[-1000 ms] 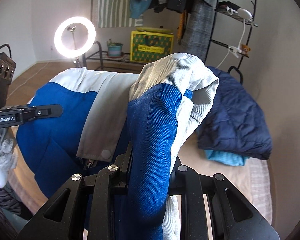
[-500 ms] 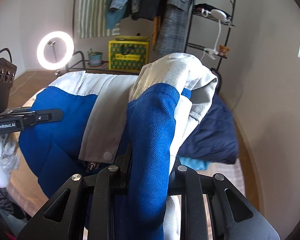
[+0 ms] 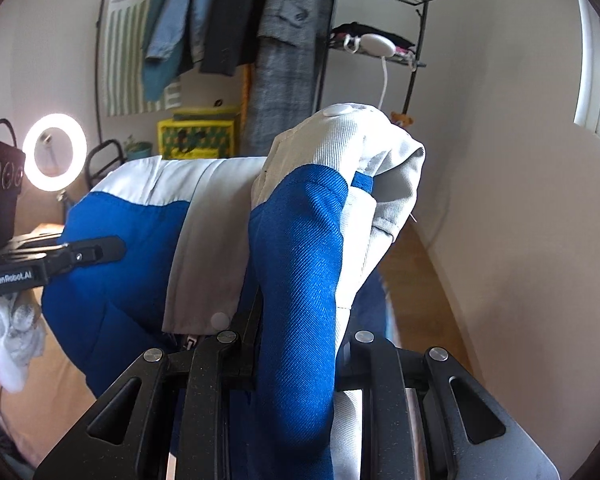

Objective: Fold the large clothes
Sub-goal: 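Lift the jacket bundle with both tools and carry it to the clothes stack, then lower the jacket onto the clothes stack and open both tools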

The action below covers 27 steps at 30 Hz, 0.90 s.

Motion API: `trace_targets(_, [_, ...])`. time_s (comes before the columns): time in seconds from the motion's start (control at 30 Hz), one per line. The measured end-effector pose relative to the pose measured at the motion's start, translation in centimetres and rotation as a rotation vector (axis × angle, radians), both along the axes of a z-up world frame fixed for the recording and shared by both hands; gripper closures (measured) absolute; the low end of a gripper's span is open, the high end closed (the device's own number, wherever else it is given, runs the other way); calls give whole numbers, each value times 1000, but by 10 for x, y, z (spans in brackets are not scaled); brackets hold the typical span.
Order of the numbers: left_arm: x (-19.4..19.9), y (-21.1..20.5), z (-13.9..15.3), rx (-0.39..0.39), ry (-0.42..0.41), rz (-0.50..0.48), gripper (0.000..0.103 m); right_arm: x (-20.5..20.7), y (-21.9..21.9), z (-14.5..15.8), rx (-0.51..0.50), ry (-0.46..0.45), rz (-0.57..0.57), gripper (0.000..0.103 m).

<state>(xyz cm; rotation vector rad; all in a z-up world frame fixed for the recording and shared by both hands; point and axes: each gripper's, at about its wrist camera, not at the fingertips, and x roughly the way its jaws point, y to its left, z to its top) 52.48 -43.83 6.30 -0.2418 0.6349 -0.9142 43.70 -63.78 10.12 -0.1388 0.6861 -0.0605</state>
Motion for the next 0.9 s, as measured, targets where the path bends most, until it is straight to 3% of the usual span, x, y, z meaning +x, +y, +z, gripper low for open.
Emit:
trace_targets(0.23, [58, -42, -8, 13, -15, 30, 80, 61, -36, -10, 36, -22, -19, 82])
trace_targets(0.53, [111, -62, -81, 105, 68, 76, 80, 117, -68, -86, 129, 72, -12, 82])
trace_targets(0.63, [124, -60, -106, 170, 115, 139, 69, 136, -80, -113, 58, 126, -103, 71])
trace_targets(0.7, [128, -55, -114, 164, 136, 171, 66, 142, -85, -126, -12, 154, -182, 55])
trace_targets(0.77, [126, -55, -117, 179, 117, 202, 58, 142, -85, -132, -80, 147, -243, 52])
trace_targets(0.9, [116, -58, -112, 233, 33, 259, 55, 130, -87, -134, -163, 123, -318, 50])
